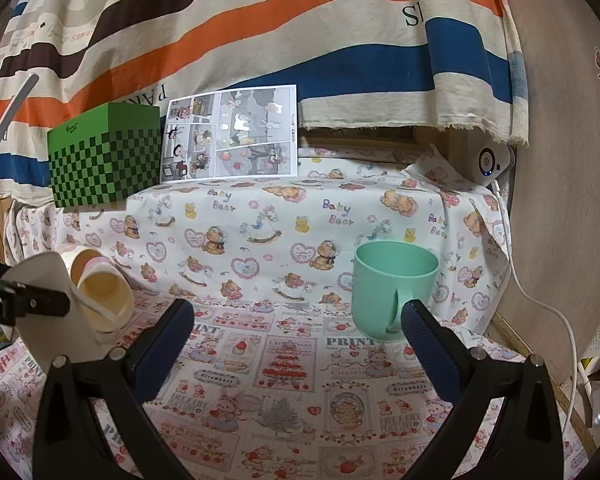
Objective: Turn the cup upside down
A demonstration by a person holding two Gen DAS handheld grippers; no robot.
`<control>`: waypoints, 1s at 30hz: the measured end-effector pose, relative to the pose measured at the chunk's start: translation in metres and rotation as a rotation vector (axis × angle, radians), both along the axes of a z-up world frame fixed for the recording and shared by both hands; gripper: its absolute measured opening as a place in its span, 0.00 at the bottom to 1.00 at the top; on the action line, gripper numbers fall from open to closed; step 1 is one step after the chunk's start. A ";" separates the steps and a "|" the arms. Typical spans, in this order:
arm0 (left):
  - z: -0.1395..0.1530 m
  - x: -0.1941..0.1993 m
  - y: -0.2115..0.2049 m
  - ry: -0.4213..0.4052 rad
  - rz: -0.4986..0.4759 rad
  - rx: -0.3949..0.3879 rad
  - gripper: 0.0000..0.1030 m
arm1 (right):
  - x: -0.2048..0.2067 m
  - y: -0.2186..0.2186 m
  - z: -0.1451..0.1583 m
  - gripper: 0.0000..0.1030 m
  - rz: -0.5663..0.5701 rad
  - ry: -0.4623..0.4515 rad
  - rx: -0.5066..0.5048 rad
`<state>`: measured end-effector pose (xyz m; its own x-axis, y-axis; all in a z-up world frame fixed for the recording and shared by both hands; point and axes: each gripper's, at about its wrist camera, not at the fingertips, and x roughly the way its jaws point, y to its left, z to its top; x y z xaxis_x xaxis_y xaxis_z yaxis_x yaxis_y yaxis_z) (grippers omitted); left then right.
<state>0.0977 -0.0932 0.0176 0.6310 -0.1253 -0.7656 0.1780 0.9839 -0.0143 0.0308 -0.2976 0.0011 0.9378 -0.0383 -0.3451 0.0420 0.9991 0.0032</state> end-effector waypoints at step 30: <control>0.020 -0.026 0.039 -0.270 0.022 -0.095 0.95 | 0.002 0.002 -0.001 1.00 0.014 0.000 -0.009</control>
